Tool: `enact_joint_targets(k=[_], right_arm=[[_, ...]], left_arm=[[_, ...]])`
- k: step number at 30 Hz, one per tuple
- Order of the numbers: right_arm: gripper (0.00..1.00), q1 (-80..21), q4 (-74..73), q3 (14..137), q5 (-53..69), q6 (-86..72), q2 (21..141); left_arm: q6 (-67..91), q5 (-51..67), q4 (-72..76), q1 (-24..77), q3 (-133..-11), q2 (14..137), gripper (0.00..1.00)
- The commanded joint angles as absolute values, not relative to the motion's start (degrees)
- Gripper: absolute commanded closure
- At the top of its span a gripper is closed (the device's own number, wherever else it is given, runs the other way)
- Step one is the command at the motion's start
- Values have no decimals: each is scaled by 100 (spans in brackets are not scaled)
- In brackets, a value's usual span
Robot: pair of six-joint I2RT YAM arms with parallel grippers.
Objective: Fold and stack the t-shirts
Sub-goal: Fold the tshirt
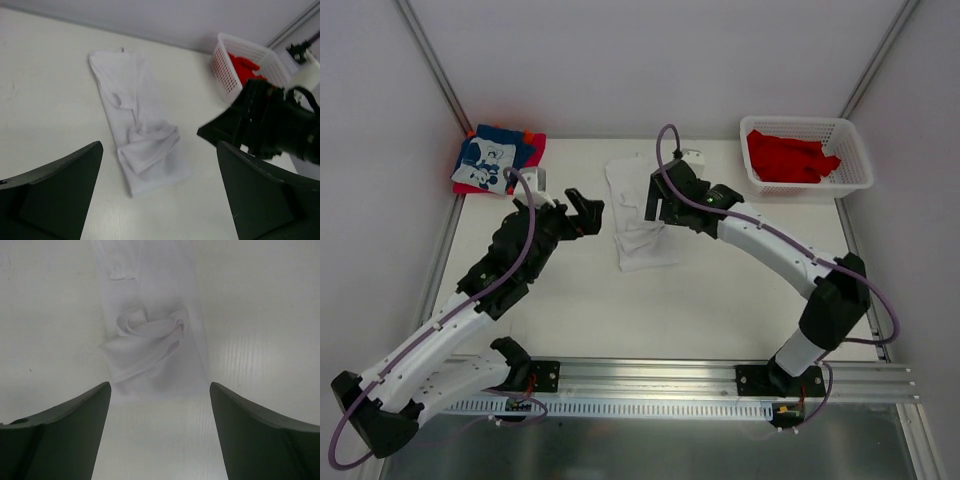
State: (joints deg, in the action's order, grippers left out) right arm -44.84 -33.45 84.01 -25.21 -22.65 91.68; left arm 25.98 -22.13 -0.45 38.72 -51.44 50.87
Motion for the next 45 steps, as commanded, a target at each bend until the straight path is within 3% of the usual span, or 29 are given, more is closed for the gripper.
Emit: enact_joint_targets(k=[1,3,4,5,13,32,45], right_arm=[[17,-4526,-3147,8788,-1637,-2452,10051],[39,-4561,-3129,9104,-1565,-2478,10369],[60,-4588,-3103,9184,-1573,-2461,10502],[99,-4597,-3076,9237,-1617,-2487,10712],[100,-4623,-3331,9765,-1635,-2496,11250],[100,-5177,-3165,8597,-1978,-3339,10679],[100,-5221,-3006,8428,-2039,-3454,11083]], left_arm=[[3058,-2013,-877,3964,-4483,4581,1],[3155,-2013,-1063,4008,-4263,4194,1],[3173,-2004,-1203,4008,-4193,4079,1],[3225,-1995,-1265,4008,-4079,3878,1],[3226,-2127,-1626,4017,-3700,3112,1],[3393,-2250,-1582,4017,-3445,3410,1],[3419,-2136,-1582,4017,-3366,3199,1]])
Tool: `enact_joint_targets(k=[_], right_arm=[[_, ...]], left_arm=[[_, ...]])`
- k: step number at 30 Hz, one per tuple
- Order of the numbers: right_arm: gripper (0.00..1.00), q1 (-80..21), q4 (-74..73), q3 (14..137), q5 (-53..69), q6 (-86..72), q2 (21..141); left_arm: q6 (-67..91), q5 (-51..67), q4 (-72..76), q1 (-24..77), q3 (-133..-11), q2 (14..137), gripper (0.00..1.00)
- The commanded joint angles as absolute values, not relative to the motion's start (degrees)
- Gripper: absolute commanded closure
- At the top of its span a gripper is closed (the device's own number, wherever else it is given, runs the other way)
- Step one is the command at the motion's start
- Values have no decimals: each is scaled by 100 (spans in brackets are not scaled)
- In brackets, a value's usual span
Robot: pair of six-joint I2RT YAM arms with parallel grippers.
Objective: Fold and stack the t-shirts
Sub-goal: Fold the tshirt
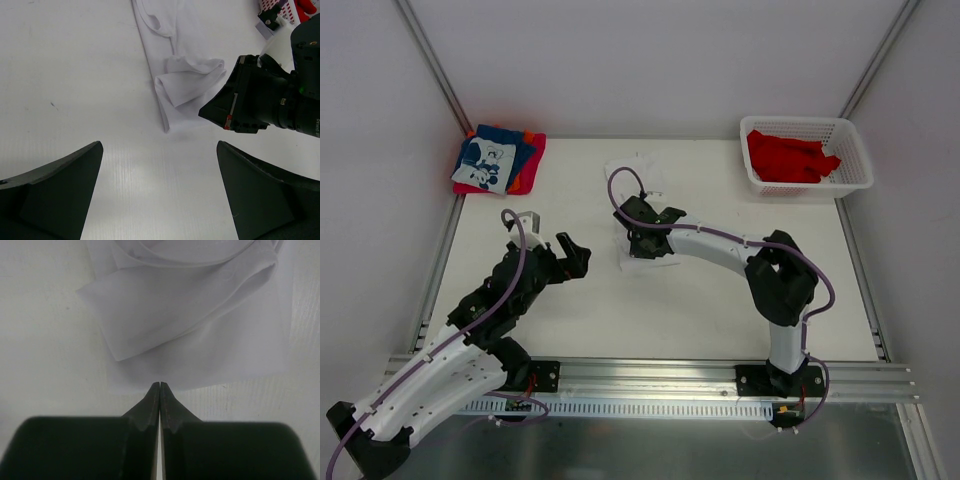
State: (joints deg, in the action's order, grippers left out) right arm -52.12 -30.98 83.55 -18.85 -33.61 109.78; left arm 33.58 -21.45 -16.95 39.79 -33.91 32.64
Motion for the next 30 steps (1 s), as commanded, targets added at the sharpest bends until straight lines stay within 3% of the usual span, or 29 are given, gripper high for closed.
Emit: enact_joint_targets(k=[1,30], right_arm=[[100,-5212,-3006,8490,-2030,-3437,11135],[100,-4711,-2830,9061,-1696,-3006,11759]], left_arm=[[3428,-2092,-1582,4017,-3375,3191,1],[3340,-2145,-1503,4017,-3393,3428,1]])
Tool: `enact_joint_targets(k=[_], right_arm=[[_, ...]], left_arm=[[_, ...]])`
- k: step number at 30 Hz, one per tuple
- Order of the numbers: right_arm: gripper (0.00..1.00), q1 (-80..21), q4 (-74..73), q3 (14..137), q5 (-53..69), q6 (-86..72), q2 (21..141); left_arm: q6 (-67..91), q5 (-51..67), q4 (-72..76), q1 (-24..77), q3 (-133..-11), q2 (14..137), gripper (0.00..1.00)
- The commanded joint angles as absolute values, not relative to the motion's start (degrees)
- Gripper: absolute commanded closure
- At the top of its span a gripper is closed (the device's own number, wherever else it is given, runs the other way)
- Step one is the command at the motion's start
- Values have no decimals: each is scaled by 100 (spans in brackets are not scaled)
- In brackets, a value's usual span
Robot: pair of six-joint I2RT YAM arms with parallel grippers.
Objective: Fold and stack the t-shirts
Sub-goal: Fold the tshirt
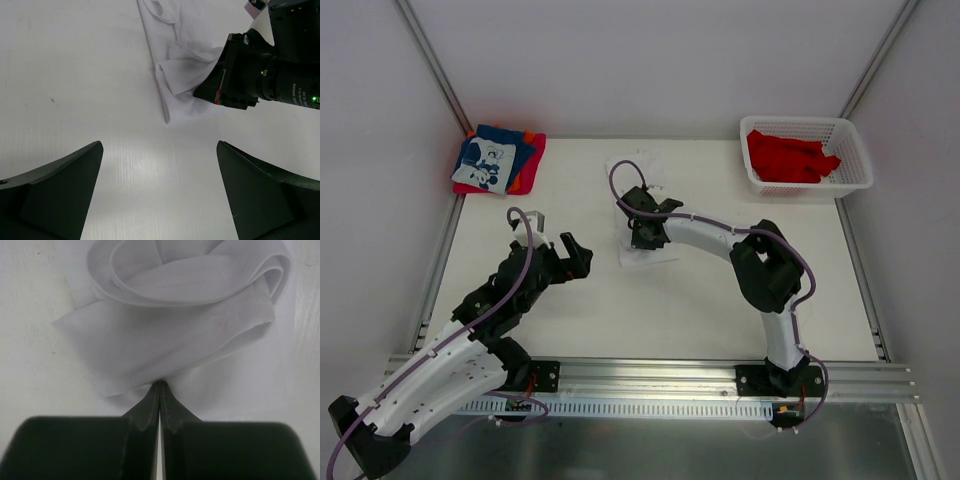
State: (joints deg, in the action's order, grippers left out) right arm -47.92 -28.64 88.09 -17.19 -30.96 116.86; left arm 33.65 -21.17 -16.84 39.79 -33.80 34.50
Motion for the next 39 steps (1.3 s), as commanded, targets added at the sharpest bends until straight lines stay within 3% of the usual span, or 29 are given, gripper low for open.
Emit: enact_joint_targets(k=[1,26,39], right_arm=[[99,-4694,-2830,9096,-1661,-2988,11786],[99,-4316,-2812,10221,-1345,-2611,12840],[99,-4157,-2821,10371,-1327,-2426,12736]], left_arm=[[3340,-2136,-1503,4017,-3384,3419,1],[3393,-2039,-1301,4025,-3068,3480,1],[3436,-1872,-1003,4034,-2866,3612,1]])
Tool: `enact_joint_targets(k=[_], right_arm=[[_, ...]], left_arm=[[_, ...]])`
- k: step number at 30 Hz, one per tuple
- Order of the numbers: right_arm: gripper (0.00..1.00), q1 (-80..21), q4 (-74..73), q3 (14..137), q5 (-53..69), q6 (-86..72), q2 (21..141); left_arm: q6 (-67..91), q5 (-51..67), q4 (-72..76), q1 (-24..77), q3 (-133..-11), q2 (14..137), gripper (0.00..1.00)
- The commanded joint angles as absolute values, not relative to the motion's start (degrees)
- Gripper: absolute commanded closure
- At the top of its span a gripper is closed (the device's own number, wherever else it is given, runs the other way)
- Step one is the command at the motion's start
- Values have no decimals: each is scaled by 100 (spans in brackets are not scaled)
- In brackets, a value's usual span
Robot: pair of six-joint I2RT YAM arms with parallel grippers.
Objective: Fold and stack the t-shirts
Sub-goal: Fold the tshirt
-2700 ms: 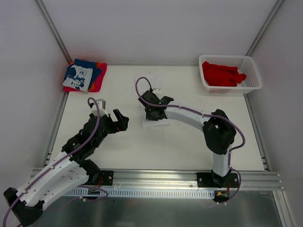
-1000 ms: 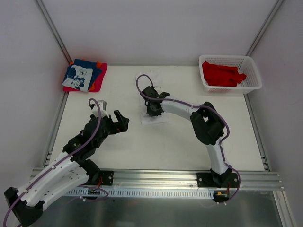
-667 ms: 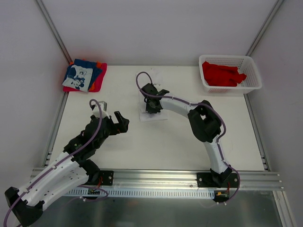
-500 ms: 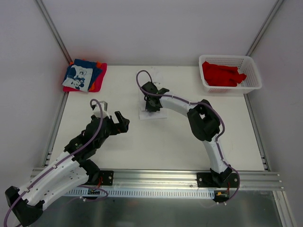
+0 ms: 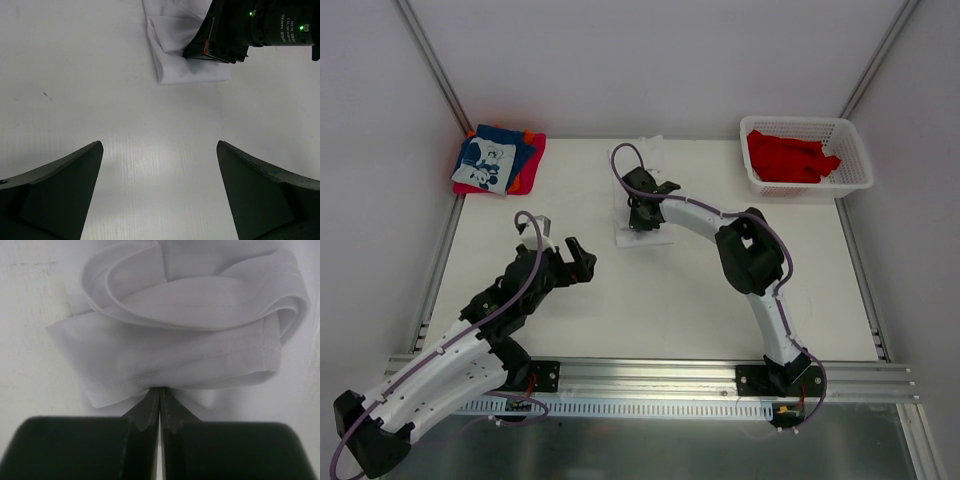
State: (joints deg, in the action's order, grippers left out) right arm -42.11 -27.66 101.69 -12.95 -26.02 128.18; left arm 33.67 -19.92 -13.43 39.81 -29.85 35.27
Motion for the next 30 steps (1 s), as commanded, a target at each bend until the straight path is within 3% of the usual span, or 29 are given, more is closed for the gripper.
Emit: enact_joint_targets(k=[1,18,26,30], right_arm=[[100,-4140,-2821,10388,-1336,-2408,12709],[100,-3806,-3155,11636,-1178,-2136,13455],[99,-3534,-3138,13454,-844,-2109,14606],[98,-3279,-2919,13755,-905,-2162,14705]], left_arm=[[3445,-1855,-976,4034,-2848,3665,1],[3480,-1749,-554,4113,-2654,4052,1],[3454,-1697,-545,4122,-2487,3929,1],[3507,-1608,-598,4131,-2391,3727,1]])
